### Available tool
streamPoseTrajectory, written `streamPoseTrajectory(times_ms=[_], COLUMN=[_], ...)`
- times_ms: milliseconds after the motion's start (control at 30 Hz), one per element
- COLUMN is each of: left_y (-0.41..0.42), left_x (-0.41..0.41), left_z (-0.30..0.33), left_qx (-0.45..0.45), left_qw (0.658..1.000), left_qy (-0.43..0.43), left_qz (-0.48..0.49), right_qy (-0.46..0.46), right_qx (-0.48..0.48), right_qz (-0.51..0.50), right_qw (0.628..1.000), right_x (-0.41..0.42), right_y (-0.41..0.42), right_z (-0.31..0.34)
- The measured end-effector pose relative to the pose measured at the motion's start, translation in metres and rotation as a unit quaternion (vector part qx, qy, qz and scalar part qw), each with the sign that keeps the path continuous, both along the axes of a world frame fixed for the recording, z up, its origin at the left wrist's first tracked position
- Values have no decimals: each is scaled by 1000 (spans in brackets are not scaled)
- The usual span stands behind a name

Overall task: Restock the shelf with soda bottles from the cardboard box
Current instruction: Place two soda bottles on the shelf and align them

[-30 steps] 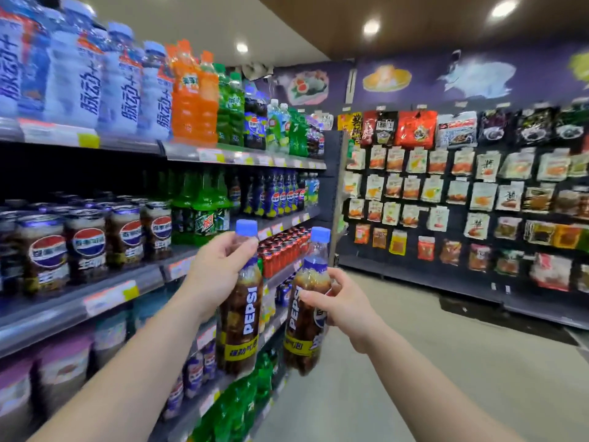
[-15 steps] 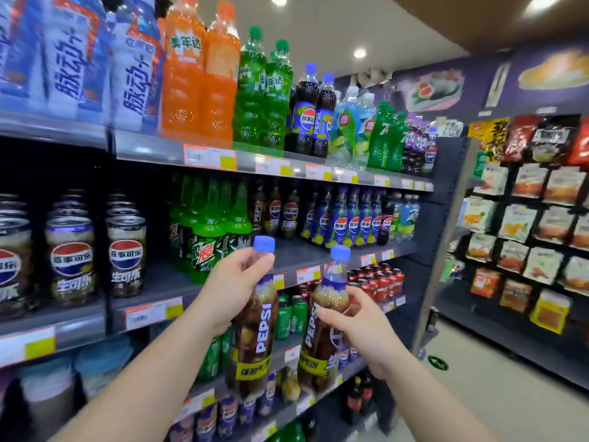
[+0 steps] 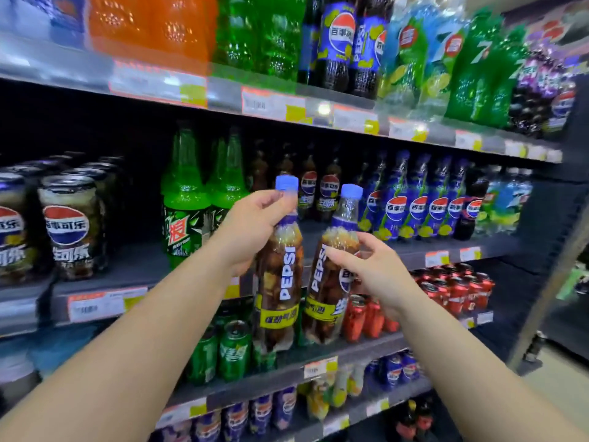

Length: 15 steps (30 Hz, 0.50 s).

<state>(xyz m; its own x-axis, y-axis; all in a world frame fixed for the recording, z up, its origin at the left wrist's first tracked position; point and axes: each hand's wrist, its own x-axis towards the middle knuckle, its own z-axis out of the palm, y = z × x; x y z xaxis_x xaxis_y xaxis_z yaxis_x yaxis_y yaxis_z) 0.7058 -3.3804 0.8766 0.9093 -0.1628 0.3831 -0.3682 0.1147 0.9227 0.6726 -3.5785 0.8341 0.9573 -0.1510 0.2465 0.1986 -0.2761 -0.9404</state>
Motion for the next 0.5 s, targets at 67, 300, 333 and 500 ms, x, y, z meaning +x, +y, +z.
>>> streamPoseTrajectory(times_ms=[67, 300, 333, 500], left_y=[-17, -94, -105, -140], left_x=[6, 27, 29, 37], left_z=[-1, 13, 17, 36], left_qx=[-5, -46, -57, -100], left_qw=[1000, 995, 994, 979], left_qy=[-2, -10, -18, -73], left_qz=[11, 85, 96, 164], right_qy=[-3, -1, -7, -64], right_qx=[1, -11, -18, 6], right_qz=[26, 114, 116, 130], right_qw=[1000, 993, 993, 990], right_x=[18, 63, 70, 100], right_y=[-16, -96, -110, -157], right_z=[-2, 7, 11, 29])
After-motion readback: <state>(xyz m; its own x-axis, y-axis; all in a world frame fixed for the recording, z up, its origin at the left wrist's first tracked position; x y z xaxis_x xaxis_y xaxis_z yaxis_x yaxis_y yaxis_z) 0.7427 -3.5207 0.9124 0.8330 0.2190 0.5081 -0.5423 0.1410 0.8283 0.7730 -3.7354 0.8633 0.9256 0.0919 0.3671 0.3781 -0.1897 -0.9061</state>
